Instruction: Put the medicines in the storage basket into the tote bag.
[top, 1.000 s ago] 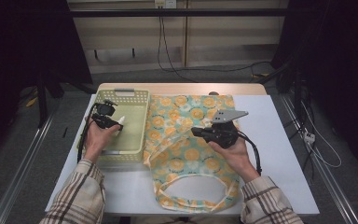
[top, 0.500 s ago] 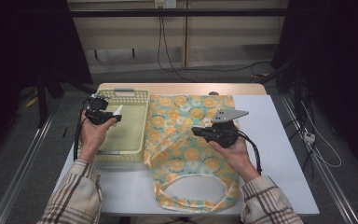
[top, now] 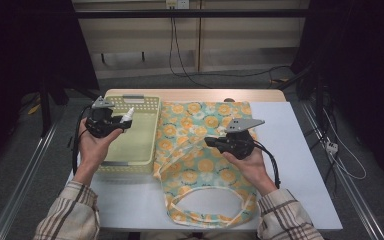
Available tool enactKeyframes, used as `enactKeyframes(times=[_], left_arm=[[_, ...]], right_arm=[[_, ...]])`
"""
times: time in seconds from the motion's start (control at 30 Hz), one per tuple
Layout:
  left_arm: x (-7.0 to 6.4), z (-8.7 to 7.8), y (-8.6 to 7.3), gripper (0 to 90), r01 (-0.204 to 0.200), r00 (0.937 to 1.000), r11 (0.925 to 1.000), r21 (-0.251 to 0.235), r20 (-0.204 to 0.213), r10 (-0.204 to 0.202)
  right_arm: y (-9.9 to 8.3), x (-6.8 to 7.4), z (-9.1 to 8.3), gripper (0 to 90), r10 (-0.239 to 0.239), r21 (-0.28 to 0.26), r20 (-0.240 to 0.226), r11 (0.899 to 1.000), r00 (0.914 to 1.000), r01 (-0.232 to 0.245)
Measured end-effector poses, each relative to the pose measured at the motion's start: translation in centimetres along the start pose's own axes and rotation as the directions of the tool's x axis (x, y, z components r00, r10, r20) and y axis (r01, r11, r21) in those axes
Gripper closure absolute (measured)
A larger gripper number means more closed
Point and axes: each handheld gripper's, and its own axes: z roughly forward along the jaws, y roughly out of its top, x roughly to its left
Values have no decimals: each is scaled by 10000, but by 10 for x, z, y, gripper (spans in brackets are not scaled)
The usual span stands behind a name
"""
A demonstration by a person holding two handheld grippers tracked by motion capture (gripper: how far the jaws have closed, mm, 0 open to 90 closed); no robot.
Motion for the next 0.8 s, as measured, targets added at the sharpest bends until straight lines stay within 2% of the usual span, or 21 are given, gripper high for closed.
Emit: enactKeyframes(times=[0.13, 0.27, 0.4, 0.67, 0.8], left_arm=[[-14, -10, 2, 603, -323, 9994, 9992, -232, 124, 326], [-23, -18, 2, 603, -435, 9985, 9984, -365, 306, 446], [-34, -22, -1, 603, -475, 9971, 9962, -725, 557, 516], [-58, -22, -8, 603, -704, 9913, 9937, -867, 1053, 794], [-72, -23, -9, 603, -917, 9857, 9916, -908, 1330, 1033]], right_arm=[[0, -1, -1, 900, 25, -49, 27, 10000, 10000, -25], [0, -1, -2, 900, 43, -72, 24, 10000, 10000, -43], [1, -1, -1, 900, 28, -70, -1, 10000, 10000, -28], [1, -3, 2, 900, 38, -82, -72, 10000, 10000, -39], [1, -3, 2, 900, 47, -97, -81, 9999, 10000, -48]])
